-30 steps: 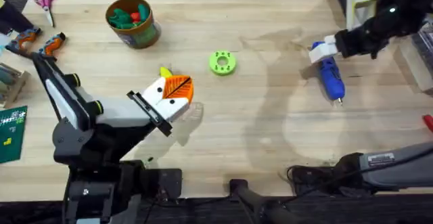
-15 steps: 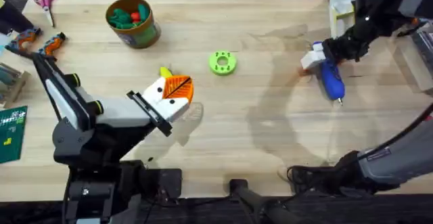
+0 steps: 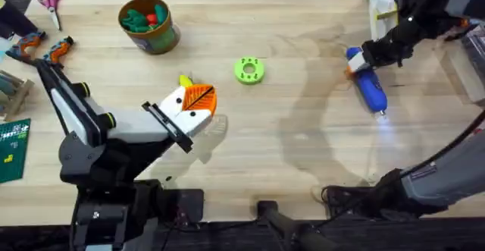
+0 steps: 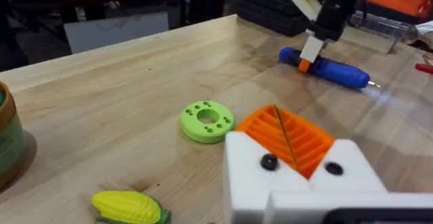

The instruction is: Pick up the gripper from the table and insert it into the empty holder that is missing its gripper. Then pick up a screw, insert it into the mounting hole, and use the screwdriver to tighten it. Finally, clean up the table by picking up the vegetable and placing it into the bucket.

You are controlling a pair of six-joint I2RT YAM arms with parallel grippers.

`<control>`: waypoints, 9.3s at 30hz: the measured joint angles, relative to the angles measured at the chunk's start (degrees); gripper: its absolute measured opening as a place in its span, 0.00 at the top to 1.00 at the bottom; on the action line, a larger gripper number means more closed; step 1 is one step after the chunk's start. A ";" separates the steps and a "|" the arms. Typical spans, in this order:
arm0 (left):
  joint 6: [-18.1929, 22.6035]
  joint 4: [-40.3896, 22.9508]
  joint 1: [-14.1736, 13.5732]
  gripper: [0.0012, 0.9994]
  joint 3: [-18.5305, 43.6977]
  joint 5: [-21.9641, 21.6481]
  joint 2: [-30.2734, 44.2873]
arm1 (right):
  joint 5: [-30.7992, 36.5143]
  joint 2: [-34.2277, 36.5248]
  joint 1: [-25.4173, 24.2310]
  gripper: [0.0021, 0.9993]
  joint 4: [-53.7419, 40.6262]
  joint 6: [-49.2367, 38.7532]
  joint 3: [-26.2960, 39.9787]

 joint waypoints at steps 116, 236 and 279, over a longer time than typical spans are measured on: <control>0.00 0.00 0.00 0.99 0.00 0.04 0.01 | -38.77 -23.18 58.55 0.97 93.42 22.71 -18.43; -0.01 0.00 0.00 0.99 0.00 0.02 0.00 | -19.28 -9.61 22.19 0.97 39.03 -54.35 -7.21; 0.40 0.02 0.00 0.87 0.00 0.02 0.00 | -18.67 -9.89 18.80 0.01 21.28 -10.31 -5.75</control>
